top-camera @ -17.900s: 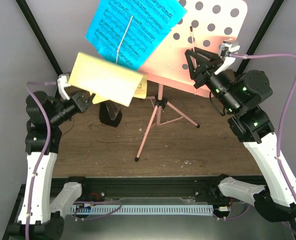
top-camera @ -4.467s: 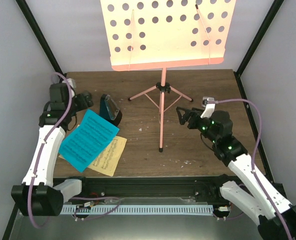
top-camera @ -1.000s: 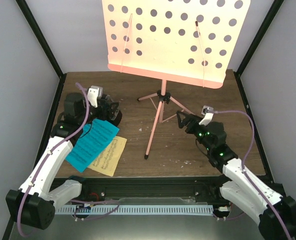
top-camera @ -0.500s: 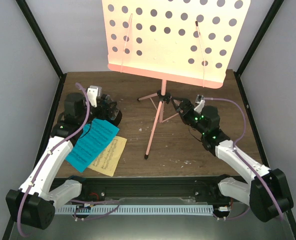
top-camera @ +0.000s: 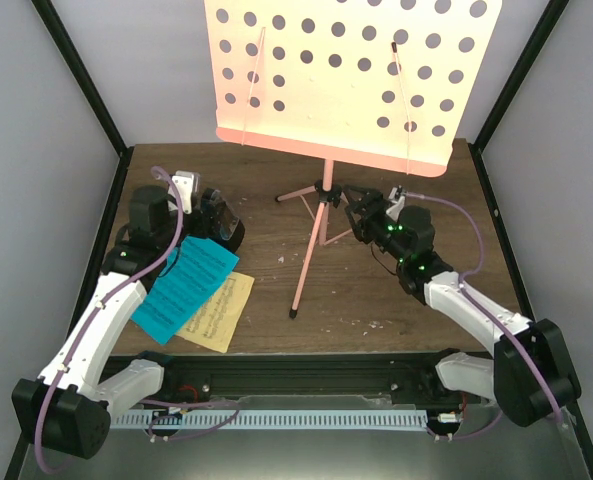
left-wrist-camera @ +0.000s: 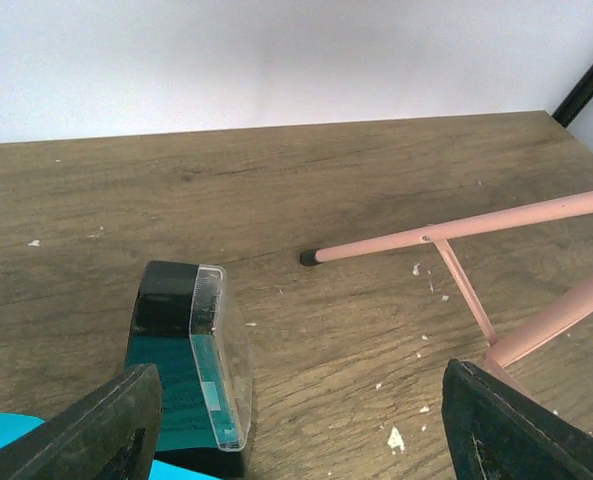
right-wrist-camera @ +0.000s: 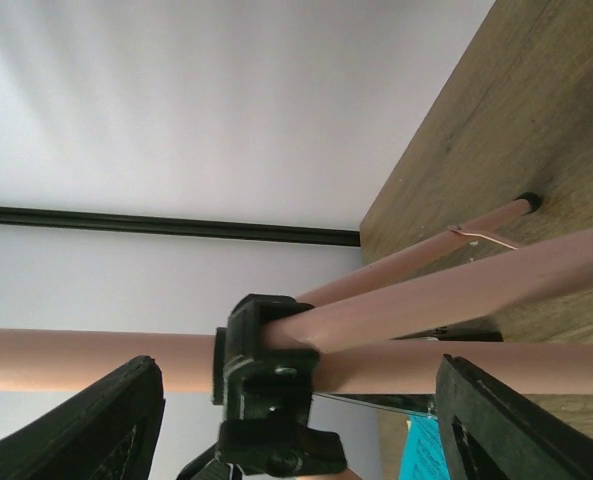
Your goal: Pack up the instrument practice props
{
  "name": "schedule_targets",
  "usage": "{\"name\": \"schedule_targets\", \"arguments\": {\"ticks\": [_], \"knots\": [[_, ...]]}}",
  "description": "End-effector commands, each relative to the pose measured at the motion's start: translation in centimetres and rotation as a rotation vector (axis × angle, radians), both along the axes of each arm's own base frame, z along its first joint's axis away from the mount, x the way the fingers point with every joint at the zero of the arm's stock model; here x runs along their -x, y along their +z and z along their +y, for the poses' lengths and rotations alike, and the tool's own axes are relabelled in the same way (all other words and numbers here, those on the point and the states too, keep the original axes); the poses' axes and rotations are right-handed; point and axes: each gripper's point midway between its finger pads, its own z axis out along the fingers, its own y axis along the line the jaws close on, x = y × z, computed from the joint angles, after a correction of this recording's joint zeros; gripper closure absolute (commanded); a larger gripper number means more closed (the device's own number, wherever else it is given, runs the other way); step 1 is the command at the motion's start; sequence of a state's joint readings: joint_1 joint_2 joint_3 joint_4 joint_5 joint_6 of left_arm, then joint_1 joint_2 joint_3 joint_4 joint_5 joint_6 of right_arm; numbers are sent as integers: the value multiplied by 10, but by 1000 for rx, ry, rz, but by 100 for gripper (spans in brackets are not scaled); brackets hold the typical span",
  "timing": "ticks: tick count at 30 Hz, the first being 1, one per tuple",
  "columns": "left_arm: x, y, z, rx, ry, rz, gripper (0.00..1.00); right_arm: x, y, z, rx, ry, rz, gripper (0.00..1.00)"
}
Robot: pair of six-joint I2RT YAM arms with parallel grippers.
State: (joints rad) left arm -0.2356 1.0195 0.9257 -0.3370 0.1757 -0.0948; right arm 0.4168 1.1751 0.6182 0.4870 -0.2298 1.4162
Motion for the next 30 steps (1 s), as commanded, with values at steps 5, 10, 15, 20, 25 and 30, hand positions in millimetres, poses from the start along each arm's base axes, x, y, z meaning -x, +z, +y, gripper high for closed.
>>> {"name": "schedule_targets", "arguments": {"ticks": [5, 10, 15, 20, 25, 30], "knots": [[-1, 1, 3, -33, 16, -6, 23, -4, 25, 12, -83, 23, -29, 26], [-2, 0, 3, -32, 16, -5, 23, -4, 23, 22, -97, 57, -24, 38], [-2, 2, 6, -36, 33, -11, 24, -4, 23, 24, -107, 60, -36, 49], [-2, 2, 6, -37, 32, -11, 24, -1, 22, 24, -123, 60, -39, 55], [-2, 2, 7, -38, 35, -13, 24, 1, 21, 24, -128, 55, -48, 61], [-1, 2, 7, -39, 35, -12, 24, 5, 18, 23, -130, 37, -66, 63]]}}
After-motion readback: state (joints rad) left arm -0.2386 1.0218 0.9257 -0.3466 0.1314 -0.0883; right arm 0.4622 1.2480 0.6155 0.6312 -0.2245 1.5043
